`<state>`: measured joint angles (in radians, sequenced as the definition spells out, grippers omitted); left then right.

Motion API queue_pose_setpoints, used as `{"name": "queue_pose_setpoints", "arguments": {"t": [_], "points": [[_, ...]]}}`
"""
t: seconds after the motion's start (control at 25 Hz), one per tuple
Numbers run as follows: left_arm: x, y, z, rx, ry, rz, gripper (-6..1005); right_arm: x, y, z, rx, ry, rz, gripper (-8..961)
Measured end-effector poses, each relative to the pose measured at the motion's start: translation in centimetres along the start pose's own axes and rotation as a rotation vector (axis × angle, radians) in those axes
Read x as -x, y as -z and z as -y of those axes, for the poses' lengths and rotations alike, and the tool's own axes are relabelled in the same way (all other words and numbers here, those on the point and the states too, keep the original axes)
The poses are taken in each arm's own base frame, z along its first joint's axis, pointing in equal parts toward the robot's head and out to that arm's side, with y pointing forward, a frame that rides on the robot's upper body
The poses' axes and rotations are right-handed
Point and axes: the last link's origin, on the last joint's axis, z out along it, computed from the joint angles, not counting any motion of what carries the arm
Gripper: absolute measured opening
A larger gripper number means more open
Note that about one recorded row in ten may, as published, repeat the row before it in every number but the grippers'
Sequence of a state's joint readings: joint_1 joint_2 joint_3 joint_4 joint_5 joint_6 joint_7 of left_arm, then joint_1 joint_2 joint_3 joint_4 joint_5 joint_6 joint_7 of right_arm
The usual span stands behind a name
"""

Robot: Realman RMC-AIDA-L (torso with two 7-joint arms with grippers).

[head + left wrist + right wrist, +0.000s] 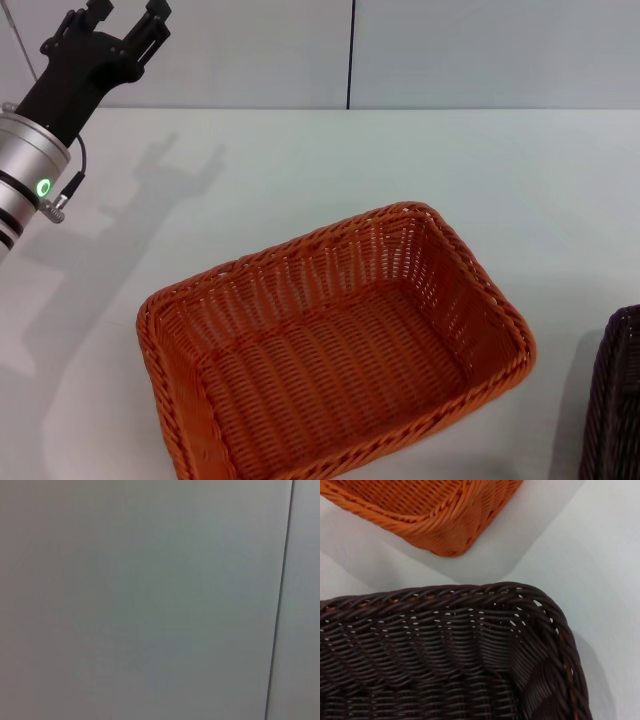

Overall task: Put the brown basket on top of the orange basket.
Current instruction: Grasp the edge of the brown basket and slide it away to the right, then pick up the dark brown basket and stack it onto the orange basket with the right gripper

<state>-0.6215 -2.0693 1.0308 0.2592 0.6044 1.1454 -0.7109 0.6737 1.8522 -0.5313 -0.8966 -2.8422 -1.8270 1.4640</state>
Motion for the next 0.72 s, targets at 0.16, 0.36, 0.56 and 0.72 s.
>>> {"name": "queue_pose_setpoints", "arguments": {"t": [0.16, 0.36, 0.56, 0.72], "points": [[-0.1, -0.2, 0.0, 0.002, -0.002, -0.002, 803, -0.2, 0.1, -0.5, 0.017, 0.005, 0.053, 152], [-0.2, -0.1, 0.2, -0.012, -0.002, -0.003, 803, -0.3, 1.4, -1.9, 0.049, 0.064, 0.195, 150], [-0.2, 0.0, 0.5, -0.021, -0.002, -0.005, 803, -0.4, 2.4, -3.3, 0.035, 0.127, 0.321, 150], [-0.2, 0.1, 0.6, -0.027, 0.000, -0.006, 803, -0.3, 2.9, -4.2, 0.046, 0.172, 0.392, 150]]}}
